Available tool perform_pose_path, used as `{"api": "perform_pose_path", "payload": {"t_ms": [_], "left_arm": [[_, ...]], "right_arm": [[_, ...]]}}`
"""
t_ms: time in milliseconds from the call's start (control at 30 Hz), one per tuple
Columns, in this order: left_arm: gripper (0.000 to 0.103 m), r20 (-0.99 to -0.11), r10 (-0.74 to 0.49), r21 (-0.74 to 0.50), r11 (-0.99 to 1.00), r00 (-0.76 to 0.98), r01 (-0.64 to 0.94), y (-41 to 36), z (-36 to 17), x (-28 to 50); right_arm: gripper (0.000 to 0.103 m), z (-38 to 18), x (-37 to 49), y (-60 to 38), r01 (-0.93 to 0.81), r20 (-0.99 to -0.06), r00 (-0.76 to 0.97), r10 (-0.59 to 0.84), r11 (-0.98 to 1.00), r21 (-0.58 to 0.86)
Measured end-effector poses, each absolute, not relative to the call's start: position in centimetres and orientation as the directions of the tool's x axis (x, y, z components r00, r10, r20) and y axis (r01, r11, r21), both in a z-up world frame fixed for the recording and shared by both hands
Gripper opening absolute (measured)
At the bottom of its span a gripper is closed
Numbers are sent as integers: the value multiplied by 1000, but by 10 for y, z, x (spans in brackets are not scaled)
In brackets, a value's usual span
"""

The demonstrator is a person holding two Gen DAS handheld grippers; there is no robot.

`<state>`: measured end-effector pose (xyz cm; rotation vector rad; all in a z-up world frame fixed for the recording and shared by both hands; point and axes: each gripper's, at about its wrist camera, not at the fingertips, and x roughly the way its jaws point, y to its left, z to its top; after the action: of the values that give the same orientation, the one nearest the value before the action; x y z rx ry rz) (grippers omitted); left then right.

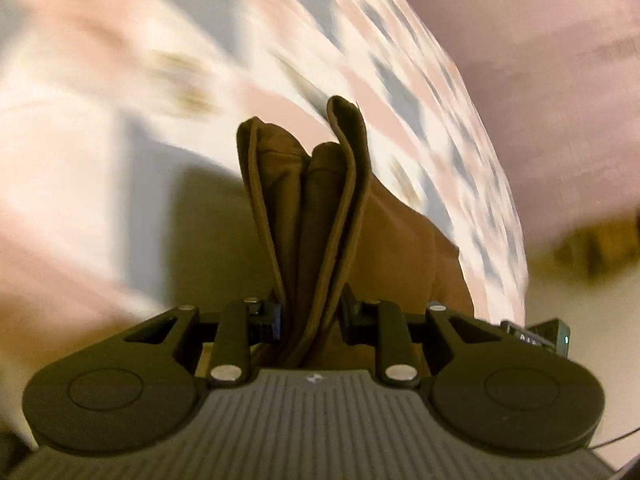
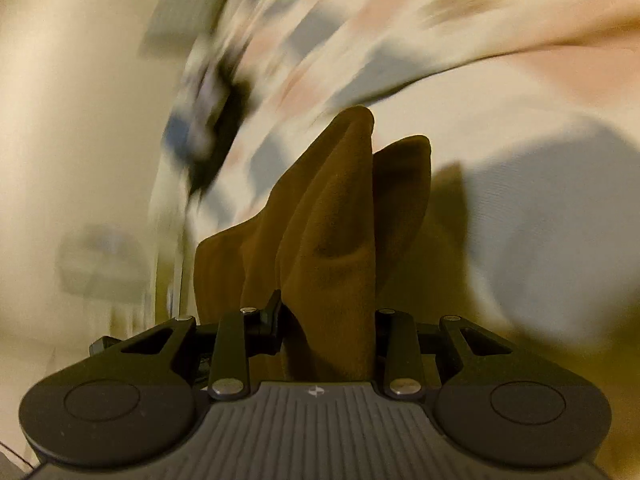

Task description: Fold clothes

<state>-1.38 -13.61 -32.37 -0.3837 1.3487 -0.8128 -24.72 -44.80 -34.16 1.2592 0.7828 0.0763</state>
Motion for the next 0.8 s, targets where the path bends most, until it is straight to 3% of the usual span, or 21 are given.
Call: {"api": "perform_pose_path", "payload": {"t_ms": [133, 233, 467, 633, 800], "left_arm": [[21, -700, -668, -684, 526, -252, 505, -240, -319, -36], [21, -687, -589, -686, 332, -426, 647, -327, -309, -96], [21, -597, -362, -715, -166, -716, 679, -514, -273, -292], [21, -579, -221, -657, -444, -785, 609, -617, -245, -445], [21, -600, -132, -617, -551, -789, 562, -701, -238, -552]], "right_arm": [[32, -325, -370, -453, 485, -512, 848, 138, 192, 853], [32, -317, -470, -447, 526, -517, 846, -127, 53, 849], [32, -279, -665, -409, 477, -454, 577, -679, -171, 862], [32, -284, -742, -421, 342, -366, 347, -864, -246, 907], [32, -303, -798, -453, 190, -296, 147, -944, -267, 945]]}}
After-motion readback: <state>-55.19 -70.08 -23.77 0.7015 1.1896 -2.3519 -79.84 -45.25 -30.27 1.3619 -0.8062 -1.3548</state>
